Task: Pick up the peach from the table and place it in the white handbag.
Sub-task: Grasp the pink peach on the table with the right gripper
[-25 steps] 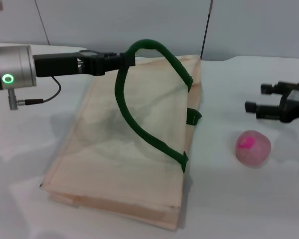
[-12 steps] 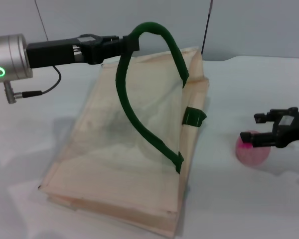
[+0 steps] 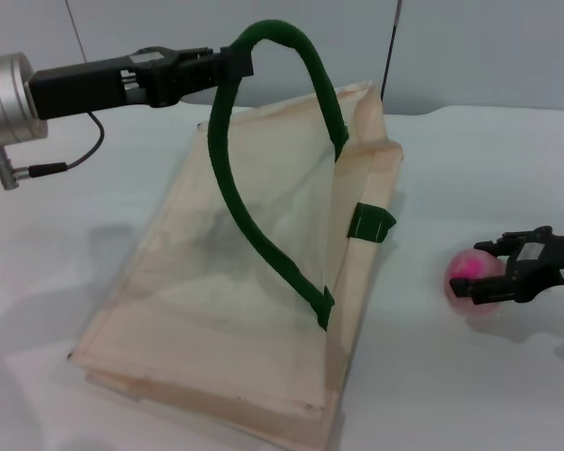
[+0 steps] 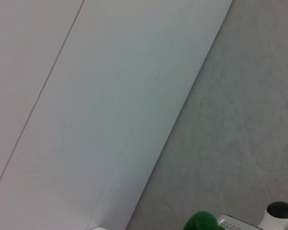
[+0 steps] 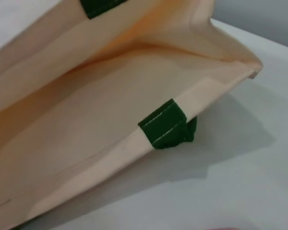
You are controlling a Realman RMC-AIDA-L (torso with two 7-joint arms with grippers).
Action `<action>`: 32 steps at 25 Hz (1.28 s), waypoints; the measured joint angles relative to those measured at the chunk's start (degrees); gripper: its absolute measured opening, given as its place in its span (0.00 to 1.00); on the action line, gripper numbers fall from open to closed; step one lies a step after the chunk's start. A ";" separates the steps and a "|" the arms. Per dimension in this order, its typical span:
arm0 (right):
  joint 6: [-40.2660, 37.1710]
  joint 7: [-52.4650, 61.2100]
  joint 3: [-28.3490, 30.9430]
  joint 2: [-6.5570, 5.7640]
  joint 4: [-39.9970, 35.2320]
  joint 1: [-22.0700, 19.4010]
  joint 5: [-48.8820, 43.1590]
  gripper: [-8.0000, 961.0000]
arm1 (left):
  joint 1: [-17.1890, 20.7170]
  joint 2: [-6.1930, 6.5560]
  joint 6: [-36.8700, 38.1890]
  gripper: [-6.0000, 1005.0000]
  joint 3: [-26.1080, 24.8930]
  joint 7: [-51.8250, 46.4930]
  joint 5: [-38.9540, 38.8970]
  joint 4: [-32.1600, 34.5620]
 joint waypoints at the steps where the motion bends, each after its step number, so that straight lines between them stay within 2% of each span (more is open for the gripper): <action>1: -0.02 0.03 0.03 0.11 -0.05 0.06 -0.22 0.84 | 0.02 0.00 0.02 0.13 0.00 0.00 0.00 0.00; 3: -0.04 0.08 0.03 0.63 -0.87 0.04 -0.67 0.84 | 0.05 0.00 0.04 0.13 0.00 0.00 -0.02 0.00; 9: -0.07 1.03 0.01 1.60 -2.83 -0.32 -2.71 0.74 | 0.22 0.00 0.08 0.13 0.00 0.00 -0.28 0.00; 12: -0.07 1.34 0.05 1.72 -3.02 -0.26 -3.24 0.67 | 0.47 0.01 0.09 0.13 0.00 0.00 -0.76 0.00; 32: 2.06 1.51 0.04 2.38 -5.81 -0.63 -4.07 0.53 | 1.15 0.48 0.53 0.13 0.00 0.00 -1.34 0.00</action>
